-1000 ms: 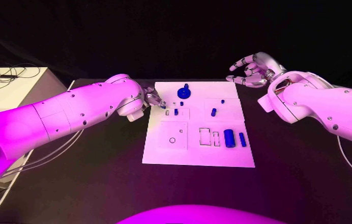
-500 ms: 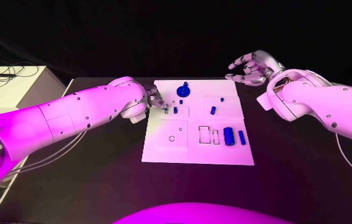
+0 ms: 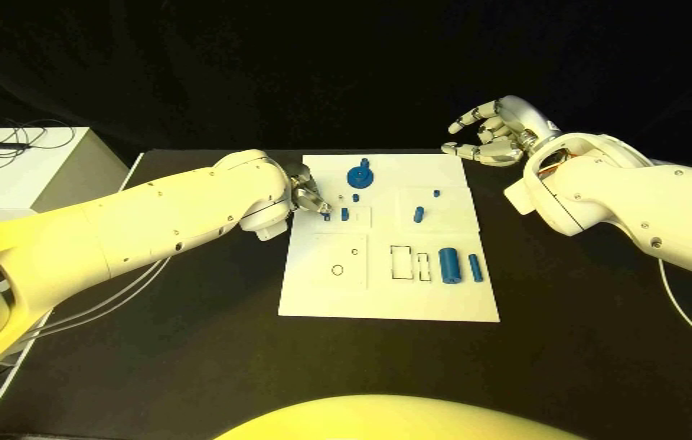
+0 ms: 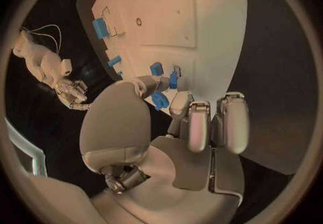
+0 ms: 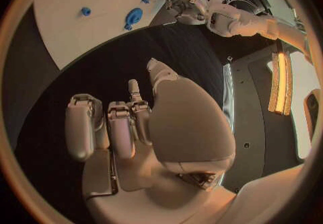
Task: Assemble the parts on the task board
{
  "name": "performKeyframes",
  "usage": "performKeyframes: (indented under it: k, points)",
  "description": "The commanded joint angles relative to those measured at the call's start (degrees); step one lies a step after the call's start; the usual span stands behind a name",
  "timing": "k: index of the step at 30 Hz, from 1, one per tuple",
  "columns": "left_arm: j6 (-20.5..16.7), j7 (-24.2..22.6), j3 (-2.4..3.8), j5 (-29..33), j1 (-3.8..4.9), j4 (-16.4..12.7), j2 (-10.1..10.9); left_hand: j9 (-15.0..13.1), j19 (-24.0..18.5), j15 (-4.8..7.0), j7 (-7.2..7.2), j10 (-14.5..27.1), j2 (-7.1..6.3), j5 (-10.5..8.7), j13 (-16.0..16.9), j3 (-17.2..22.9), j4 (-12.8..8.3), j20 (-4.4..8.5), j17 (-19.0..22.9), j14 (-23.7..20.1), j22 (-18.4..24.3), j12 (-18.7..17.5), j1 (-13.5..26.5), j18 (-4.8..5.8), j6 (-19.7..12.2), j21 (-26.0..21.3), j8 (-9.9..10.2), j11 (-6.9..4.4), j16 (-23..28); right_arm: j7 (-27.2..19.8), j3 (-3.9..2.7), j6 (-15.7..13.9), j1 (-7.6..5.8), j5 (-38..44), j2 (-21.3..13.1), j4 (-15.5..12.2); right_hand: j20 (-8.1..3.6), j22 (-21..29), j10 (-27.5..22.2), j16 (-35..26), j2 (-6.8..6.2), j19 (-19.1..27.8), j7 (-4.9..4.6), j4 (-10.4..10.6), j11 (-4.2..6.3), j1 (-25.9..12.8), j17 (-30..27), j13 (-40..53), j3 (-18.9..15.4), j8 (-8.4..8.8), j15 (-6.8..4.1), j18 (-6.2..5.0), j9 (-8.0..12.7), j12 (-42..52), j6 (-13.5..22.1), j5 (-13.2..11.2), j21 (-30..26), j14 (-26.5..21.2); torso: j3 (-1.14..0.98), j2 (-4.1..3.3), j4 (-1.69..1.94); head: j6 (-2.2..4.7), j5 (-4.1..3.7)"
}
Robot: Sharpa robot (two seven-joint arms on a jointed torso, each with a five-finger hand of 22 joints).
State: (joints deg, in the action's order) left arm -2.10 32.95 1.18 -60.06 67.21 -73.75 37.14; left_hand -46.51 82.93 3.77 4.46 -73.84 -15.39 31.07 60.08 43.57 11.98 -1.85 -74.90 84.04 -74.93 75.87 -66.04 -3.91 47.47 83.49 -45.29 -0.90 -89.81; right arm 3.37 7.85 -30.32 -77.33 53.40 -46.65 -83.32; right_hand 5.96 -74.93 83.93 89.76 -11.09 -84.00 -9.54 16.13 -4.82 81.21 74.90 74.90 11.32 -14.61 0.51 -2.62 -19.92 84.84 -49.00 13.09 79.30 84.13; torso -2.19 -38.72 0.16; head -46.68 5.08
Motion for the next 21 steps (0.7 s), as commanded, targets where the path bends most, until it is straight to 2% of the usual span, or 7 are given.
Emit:
performKeyframes:
  k: [1,21]
  points:
    - [1.56,0.11,0.00,-1.52,0.00,0.09,-0.24,-0.43,0.37,0.54,-0.97,-0.42,0.65,0.37,-0.04,9.60,-9.78,-0.03,-15.10,5.96,-0.83,0.19,-0.06,0.81,1.33,0.25,-0.15,0.00,-0.19,-0.44,-0.03,0.67,0.03,0.36,-0.01,-0.13,-0.09,-6.15,0.28,0.24,-0.15,-2.12,0.04,0.22,0.14,-0.55,15.10,9.62,-0.03,-0.11,-0.26,-0.04,-0.06,-0.18,0.40,-0.04,-0.25,5.87,0.01,0.01,0.06,-0.12,-0.05]
    - [3.06,-0.19,-0.15,-2.53,-0.25,1.11,-1.04,-0.42,0.43,0.56,-0.98,-0.32,0.63,0.31,-0.21,9.70,-9.90,0.00,-15.10,5.96,-0.95,0.07,-0.06,0.83,1.32,0.30,-0.12,-0.02,-0.19,-0.43,-0.03,0.68,0.03,0.41,0.04,-0.17,-0.09,-6.15,0.28,0.24,-0.15,-2.12,0.04,0.22,0.14,-0.55,15.10,9.62,-0.03,-0.11,-0.26,-0.04,-0.06,-0.18,0.40,-0.04,-0.25,5.87,0.02,-0.01,-0.04,-0.42,-0.07]
